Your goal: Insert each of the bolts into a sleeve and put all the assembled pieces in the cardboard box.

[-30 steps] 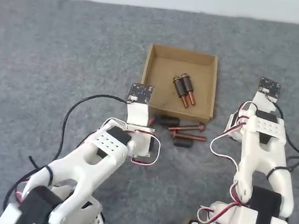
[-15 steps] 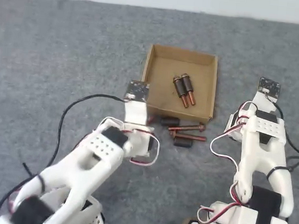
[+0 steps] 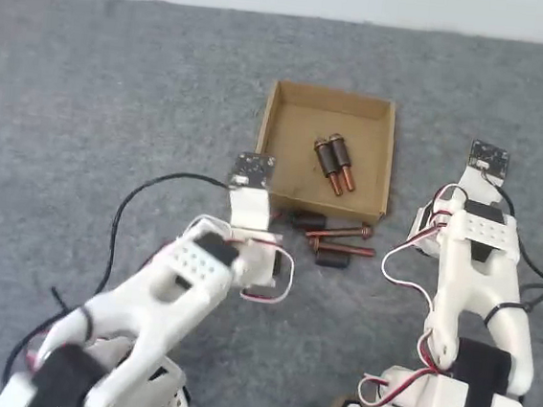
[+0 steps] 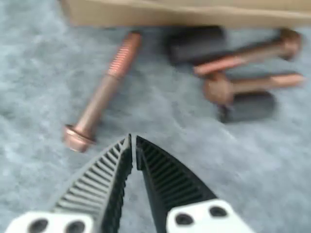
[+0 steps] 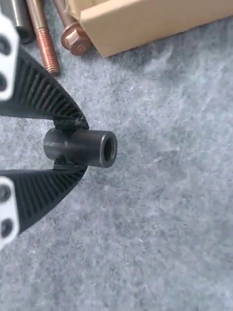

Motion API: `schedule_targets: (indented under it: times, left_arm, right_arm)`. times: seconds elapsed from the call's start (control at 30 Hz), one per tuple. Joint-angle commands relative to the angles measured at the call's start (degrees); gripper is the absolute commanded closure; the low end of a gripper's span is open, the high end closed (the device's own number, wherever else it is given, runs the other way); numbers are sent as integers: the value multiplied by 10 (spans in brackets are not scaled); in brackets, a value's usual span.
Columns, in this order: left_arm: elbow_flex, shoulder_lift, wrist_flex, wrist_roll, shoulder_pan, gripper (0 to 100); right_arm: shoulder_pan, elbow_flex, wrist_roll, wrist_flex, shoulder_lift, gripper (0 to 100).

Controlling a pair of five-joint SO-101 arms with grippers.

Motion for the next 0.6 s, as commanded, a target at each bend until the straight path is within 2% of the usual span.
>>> schedule_targets:
  times: [0.0,0.23,0.43,0.57]
  left_arm:
    - [-65,52,11,33,-26,989]
    - [-97,89,41,38,-33,989]
    - [-155,142,74,38,-127,989]
    - [-204,193,92,38,-159,988]
  right_arm:
    - [-1,-19,-4,-6,-3,991]
    - [-1,-19,-4,-6,-3,991]
    - [-2,-19,-4,-6,-3,991]
    - [-2,-19,-4,-6,-3,991]
